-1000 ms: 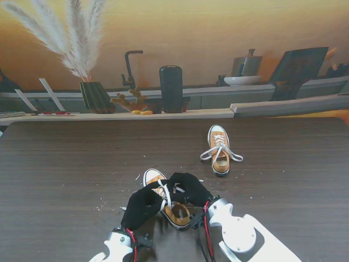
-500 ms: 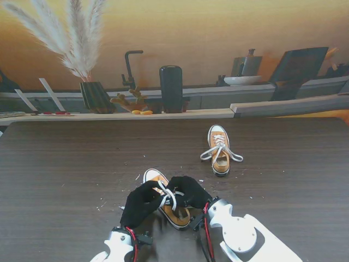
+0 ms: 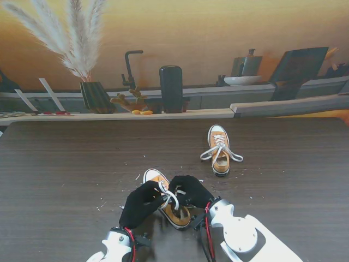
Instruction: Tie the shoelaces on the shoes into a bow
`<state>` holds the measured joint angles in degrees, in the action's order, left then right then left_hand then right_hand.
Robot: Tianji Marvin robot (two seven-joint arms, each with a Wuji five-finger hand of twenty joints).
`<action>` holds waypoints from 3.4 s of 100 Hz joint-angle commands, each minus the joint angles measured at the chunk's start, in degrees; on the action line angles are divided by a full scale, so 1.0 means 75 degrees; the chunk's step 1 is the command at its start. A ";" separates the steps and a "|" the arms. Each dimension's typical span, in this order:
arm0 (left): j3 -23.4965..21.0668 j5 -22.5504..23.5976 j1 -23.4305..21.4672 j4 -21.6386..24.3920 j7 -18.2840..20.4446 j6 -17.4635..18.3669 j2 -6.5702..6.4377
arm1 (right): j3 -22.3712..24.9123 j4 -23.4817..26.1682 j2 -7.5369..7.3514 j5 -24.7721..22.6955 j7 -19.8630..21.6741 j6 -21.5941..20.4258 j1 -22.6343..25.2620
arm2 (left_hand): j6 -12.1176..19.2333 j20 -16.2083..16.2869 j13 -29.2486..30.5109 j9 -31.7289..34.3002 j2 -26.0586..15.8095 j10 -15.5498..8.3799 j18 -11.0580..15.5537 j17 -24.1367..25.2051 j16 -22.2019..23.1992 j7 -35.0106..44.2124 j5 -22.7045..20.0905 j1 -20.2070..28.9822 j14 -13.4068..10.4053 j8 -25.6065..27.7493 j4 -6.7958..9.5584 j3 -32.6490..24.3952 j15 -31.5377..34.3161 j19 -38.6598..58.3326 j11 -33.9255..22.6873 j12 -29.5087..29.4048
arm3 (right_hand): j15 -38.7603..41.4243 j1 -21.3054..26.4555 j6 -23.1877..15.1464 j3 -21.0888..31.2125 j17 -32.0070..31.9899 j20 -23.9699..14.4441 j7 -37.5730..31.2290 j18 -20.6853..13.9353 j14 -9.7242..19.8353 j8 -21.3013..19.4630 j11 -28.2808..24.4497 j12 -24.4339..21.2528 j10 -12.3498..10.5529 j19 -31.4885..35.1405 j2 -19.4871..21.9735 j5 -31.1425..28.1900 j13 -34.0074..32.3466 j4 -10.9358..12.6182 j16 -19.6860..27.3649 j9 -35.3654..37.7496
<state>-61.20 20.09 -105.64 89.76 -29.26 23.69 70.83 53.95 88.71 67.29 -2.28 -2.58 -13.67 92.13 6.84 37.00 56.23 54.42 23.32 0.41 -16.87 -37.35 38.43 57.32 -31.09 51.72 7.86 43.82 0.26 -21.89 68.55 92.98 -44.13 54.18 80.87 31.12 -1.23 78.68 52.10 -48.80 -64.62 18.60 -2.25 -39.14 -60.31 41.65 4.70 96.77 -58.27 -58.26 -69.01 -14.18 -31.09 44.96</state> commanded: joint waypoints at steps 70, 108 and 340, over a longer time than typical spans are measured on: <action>0.0233 0.0152 0.0205 -0.0179 -0.0387 -0.0036 0.0114 | -0.0085 -0.0013 -0.0082 -0.0049 0.0336 -0.0232 0.0020 | 0.0724 0.0290 -0.0079 0.0311 0.0395 -0.0057 -0.0119 0.0154 0.0315 -0.3859 -0.0227 -0.0325 -0.0126 -0.2871 -0.0132 -0.0628 -0.0074 -0.0103 0.0374 0.0171 | 0.0001 0.0208 -0.0562 0.0465 0.0098 0.0033 0.0070 -0.0075 -0.0037 -0.0129 0.0131 -0.0010 -0.0090 0.0191 -0.0063 -0.0125 -0.0274 0.0359 0.0004 0.0254; 0.0228 0.0136 0.0201 -0.0186 -0.0190 0.0056 0.0065 | -0.0098 -0.0006 -0.0120 -0.0075 0.0454 -0.0297 -0.0003 | 0.1025 0.0263 -0.0013 0.0512 0.0555 0.0014 -0.0098 0.0104 0.0307 -0.3371 -0.1376 -0.0141 -0.0190 -0.3355 -0.0119 -0.0564 -0.0043 -0.0093 0.0443 0.0174 | -0.0010 0.0194 -0.0605 0.0511 0.0090 0.0044 0.0084 -0.0122 -0.0018 -0.0105 0.0167 0.0015 -0.0104 0.0183 -0.0137 -0.0170 -0.0267 0.0321 0.0002 0.0308; 0.0440 0.0285 0.0228 -0.0296 -0.1181 -0.0601 0.0303 | -0.0023 0.0099 -0.0068 -0.0443 0.0050 -0.0200 0.0161 | 0.0031 0.0349 -0.0196 -0.0355 0.0145 -0.0018 -0.0084 0.0208 0.0294 -0.0018 -0.0094 -0.0288 -0.0144 -0.0231 -0.0068 -0.1312 0.0015 -0.0059 -0.0046 0.0599 | -0.0138 -0.0443 -0.0412 -0.1148 -0.0208 -0.0066 0.0869 0.0040 -0.0235 0.1296 0.0495 -0.0199 -0.0137 0.0057 0.0576 0.0774 -0.0038 -0.0057 -0.0025 0.0093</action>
<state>-58.19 22.54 -103.90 87.25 -38.78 19.46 72.50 53.94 89.28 67.10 -4.84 -3.11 -15.80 93.40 6.16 38.36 55.40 52.03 24.87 0.50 -16.89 -35.53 39.08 56.52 -33.21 49.74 7.02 41.73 0.56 -32.39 68.50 92.27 -43.12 59.19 80.32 30.04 -4.31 72.14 50.81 -48.76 -59.02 18.68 -3.67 -30.85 -57.39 41.06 4.65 96.77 -53.28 -54.09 -69.06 -14.17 -31.09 45.64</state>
